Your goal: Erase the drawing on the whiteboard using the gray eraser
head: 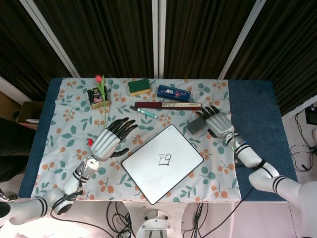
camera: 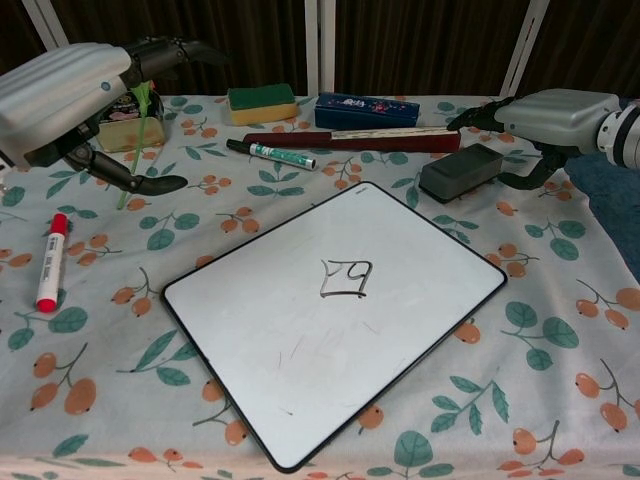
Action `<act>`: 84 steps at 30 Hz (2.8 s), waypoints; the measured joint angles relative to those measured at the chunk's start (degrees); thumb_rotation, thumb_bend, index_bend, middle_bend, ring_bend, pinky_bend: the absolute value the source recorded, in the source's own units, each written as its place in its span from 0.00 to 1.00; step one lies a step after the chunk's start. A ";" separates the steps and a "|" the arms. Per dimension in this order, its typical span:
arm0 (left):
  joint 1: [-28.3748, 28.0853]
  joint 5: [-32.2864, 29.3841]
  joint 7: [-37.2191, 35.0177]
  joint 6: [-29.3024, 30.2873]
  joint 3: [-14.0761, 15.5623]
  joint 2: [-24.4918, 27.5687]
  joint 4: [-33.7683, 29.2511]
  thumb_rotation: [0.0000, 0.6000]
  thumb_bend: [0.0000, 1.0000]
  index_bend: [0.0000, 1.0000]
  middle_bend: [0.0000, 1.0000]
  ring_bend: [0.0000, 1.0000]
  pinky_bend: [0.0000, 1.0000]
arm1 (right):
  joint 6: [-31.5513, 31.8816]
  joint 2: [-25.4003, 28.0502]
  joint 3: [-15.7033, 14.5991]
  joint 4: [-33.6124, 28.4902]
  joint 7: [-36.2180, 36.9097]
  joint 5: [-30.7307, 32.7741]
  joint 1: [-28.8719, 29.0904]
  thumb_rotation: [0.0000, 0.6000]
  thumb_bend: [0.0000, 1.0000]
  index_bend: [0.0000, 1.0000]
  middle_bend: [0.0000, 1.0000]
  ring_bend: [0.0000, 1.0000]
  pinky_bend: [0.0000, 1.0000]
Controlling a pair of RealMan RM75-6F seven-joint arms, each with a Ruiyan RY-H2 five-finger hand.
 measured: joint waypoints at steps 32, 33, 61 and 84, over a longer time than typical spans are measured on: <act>0.45 -0.21 -2.07 0.13 -0.04 1.17 1.10 1.00 0.20 0.12 0.10 0.07 0.19 | -0.54 -4.40 0.29 3.44 -1.55 1.03 2.09 1.00 0.43 0.33 0.32 0.22 0.26; 0.49 -0.21 -2.09 0.11 0.03 1.25 1.15 1.00 0.20 0.12 0.10 0.07 0.19 | -0.55 -4.54 0.23 3.67 -1.50 1.06 2.06 1.00 0.43 0.34 0.33 0.23 0.28; 2.75 -1.91 -3.77 2.49 -0.82 4.31 1.93 1.00 0.20 0.12 0.10 0.07 0.19 | 10.45 1.89 -1.99 -8.11 1.56 -5.51 -0.44 1.00 0.45 0.54 0.49 0.38 0.39; 8.57 -4.64 -6.51 5.49 -0.33 10.14 2.62 1.00 0.20 0.12 0.10 0.07 0.19 | 13.20 2.95 -10.54 -24.11 -16.41 -18.85 -3.46 1.00 0.45 0.55 0.49 0.38 0.39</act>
